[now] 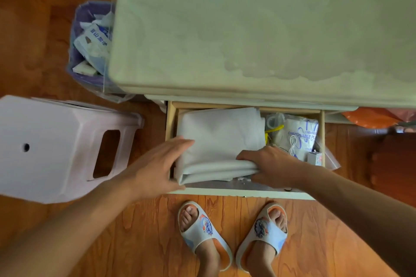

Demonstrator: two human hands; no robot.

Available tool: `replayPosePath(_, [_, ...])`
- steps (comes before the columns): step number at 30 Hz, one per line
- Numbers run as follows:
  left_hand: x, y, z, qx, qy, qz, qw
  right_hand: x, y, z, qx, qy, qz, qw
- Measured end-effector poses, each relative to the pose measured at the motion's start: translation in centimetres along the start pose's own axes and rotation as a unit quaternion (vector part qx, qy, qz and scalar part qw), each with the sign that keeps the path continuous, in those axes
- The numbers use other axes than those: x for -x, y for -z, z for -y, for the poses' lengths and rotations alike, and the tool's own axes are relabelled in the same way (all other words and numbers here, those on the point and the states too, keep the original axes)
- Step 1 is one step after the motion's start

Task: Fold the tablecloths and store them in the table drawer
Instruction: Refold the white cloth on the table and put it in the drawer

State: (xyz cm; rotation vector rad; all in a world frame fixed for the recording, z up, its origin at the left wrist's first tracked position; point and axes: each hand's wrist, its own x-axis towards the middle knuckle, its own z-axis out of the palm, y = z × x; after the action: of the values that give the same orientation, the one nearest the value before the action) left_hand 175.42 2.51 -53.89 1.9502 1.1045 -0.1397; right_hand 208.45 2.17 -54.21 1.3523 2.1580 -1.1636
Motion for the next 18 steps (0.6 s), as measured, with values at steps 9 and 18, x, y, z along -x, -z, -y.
replayPosePath(9, [-3.1, -5.0, 4.9, -0.152, -0.145, -0.047, 0.977, 1.3, -1.9, -2.1, -0.017, 0.059, 0.02, 0.998])
replayPosePath(18, [-3.9, -5.0, 5.7, 0.069, -0.016, -0.039, 0.997, 1.9, -4.3, -8.1, -0.016, -0.013, -0.067, 0.998])
